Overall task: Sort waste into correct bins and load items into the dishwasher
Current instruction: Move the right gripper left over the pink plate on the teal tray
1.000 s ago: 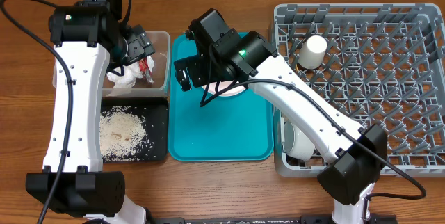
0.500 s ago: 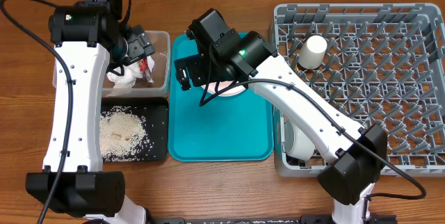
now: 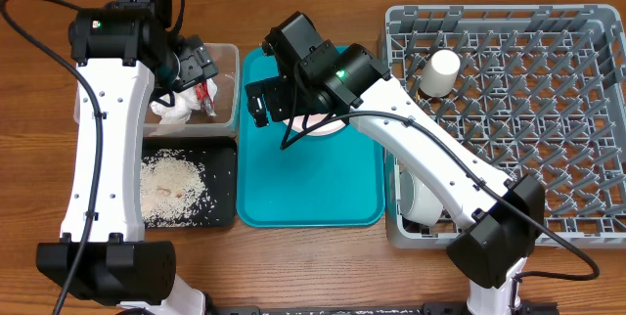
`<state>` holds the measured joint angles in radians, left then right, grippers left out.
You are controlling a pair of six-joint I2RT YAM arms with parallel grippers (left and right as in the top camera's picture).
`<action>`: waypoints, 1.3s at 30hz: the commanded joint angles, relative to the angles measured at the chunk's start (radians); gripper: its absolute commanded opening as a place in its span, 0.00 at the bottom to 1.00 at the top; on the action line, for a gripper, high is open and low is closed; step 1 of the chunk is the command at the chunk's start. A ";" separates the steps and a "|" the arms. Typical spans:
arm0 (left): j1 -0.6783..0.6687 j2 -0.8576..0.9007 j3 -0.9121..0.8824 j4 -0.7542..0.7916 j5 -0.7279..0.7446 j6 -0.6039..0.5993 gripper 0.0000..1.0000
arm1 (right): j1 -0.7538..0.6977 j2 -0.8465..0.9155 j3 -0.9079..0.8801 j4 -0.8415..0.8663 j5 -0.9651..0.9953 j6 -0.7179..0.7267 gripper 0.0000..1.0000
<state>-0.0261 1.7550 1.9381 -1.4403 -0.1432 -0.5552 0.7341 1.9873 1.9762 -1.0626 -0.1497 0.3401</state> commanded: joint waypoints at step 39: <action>0.000 -0.002 0.007 0.002 -0.009 0.002 1.00 | -0.012 0.222 -0.009 0.223 0.314 -0.060 0.30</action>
<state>-0.0261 1.7550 1.9381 -1.4403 -0.1432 -0.5552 0.7269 2.1845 1.9736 -0.8513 0.1356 0.3061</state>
